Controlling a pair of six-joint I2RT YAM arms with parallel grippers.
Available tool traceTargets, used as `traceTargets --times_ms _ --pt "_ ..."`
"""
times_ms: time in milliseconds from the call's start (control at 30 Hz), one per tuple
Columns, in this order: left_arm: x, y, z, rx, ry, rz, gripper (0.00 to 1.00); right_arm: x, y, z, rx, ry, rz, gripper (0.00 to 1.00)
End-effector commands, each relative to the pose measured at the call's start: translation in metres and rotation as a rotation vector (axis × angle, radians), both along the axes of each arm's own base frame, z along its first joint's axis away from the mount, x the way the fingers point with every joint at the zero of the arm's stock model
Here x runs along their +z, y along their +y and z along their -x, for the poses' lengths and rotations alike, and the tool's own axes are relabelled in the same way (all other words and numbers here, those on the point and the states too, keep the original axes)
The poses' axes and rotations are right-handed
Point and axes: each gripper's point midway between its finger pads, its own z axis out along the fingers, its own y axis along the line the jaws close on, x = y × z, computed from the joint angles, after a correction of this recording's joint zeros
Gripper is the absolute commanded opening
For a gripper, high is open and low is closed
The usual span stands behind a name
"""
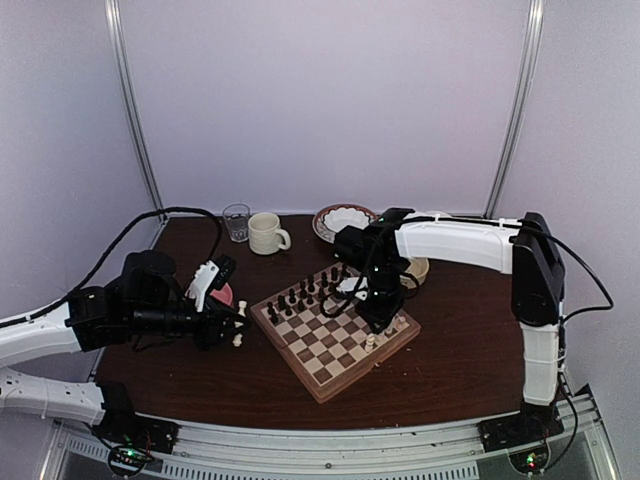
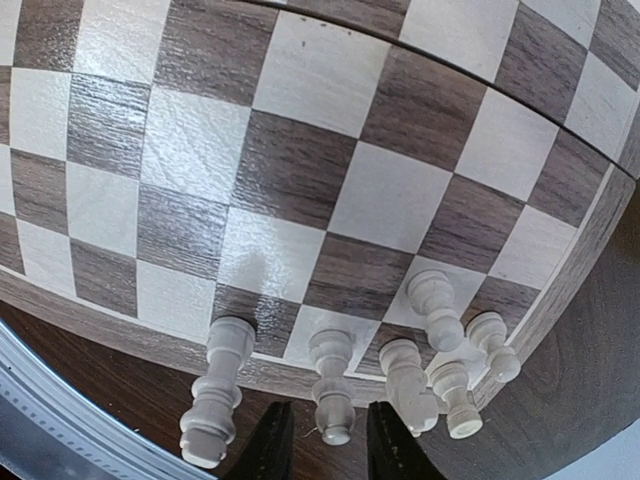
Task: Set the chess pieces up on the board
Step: Place the bishop on f1, then pass from the left arm to the right
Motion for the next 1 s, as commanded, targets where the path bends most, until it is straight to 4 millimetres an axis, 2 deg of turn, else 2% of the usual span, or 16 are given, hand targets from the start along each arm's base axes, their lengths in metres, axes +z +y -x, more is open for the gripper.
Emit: traceTargets --times_ms 0,167,333,400,433,533,600,667,700,733,800,867,933,967 --pt "0.007 -0.007 -0.002 -0.020 -0.028 0.033 0.07 0.037 0.006 -0.012 -0.025 -0.099 -0.083 0.29" --pt "0.005 -0.009 -0.002 -0.027 -0.024 0.035 0.07 0.060 0.009 -0.017 -0.034 -0.166 -0.149 0.29" --pt "0.002 -0.017 -0.002 -0.054 -0.012 0.039 0.07 0.093 0.021 -0.016 0.014 -0.271 -0.277 0.30" --pt "0.000 -0.021 -0.001 -0.075 -0.011 0.043 0.07 0.111 0.030 -0.013 0.023 -0.318 -0.374 0.33" --pt "0.000 -0.024 0.000 -0.087 -0.012 0.049 0.07 0.124 0.035 -0.012 0.031 -0.356 -0.441 0.37" --pt "0.004 -0.033 0.005 -0.146 -0.023 0.086 0.07 0.153 0.039 -0.008 0.019 -0.435 -0.590 0.40" --pt "0.008 -0.039 0.008 -0.183 -0.036 0.114 0.06 0.170 0.038 -0.007 -0.010 -0.508 -0.697 0.48" --pt "0.011 -0.046 0.009 -0.215 -0.046 0.128 0.06 0.185 0.023 -0.019 -0.163 -0.624 -0.784 0.66" --pt "0.014 -0.050 0.009 -0.230 -0.052 0.134 0.06 0.186 0.013 -0.023 -0.235 -0.663 -0.810 0.84" --pt "0.015 -0.054 0.009 -0.244 -0.055 0.139 0.07 0.188 0.003 -0.026 -0.300 -0.693 -0.851 0.98" --pt "0.018 -0.062 0.010 -0.280 -0.064 0.152 0.06 0.183 -0.011 -0.026 -0.418 -0.692 -0.952 1.00" --pt "0.021 -0.071 0.010 -0.311 -0.090 0.182 0.06 0.179 -0.004 -0.019 -0.418 -0.623 -1.092 1.00" --pt "0.020 -0.081 0.011 -0.339 -0.115 0.196 0.06 0.179 0.007 -0.011 -0.386 -0.554 -1.149 0.99" --pt "0.018 -0.085 0.013 -0.351 -0.130 0.195 0.06 0.177 0.014 -0.006 -0.360 -0.507 -1.155 0.95"
